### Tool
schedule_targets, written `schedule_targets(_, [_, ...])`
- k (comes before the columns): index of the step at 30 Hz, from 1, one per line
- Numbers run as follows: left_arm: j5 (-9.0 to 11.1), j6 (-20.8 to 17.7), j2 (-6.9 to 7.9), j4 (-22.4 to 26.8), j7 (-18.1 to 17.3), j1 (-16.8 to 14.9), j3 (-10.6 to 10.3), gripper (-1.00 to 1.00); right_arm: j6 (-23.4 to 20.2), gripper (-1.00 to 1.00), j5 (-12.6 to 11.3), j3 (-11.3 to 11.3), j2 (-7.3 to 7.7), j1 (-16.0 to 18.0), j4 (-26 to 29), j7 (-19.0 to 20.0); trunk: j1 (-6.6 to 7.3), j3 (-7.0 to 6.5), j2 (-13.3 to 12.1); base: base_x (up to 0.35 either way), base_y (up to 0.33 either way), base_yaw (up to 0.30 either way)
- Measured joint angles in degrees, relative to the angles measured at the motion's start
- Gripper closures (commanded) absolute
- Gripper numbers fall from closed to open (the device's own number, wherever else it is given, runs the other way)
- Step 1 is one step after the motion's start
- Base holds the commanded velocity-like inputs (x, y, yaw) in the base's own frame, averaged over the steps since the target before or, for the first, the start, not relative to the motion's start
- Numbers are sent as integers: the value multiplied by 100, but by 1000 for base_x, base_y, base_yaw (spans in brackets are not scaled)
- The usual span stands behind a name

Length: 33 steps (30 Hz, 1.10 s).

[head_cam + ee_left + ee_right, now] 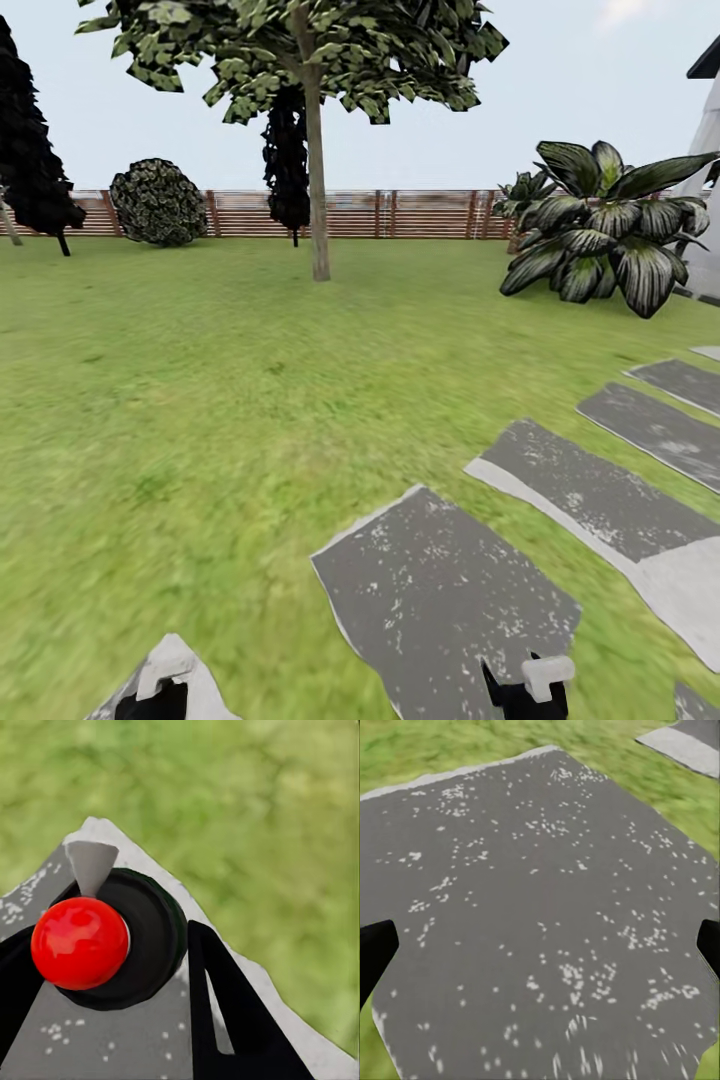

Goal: In the garden, pick up the pesticide atomizer on the floor and spray pesticide onto both trees until each tree trunk is fully covered.

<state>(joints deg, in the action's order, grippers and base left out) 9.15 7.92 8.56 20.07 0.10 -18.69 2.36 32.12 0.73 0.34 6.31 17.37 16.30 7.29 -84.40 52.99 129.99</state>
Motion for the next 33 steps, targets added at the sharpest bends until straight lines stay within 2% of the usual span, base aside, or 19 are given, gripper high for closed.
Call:
schedule_targets(9, [0,0,4,0,0,0,0,100,5,-100,0,0,-7,0,0,0,0,0,0,340,0,107])
schedule_targets(28, [0,-3,4,0,0,0,0,100,5,-100,-4,-4,0,0,0,-1,0,0,0,340,0,3])
schedule_targets(33, [0,0,5,0,0,0,62,100,5,-100,-7,-8,0,0,0,-1,0,0,0,340,0,0])
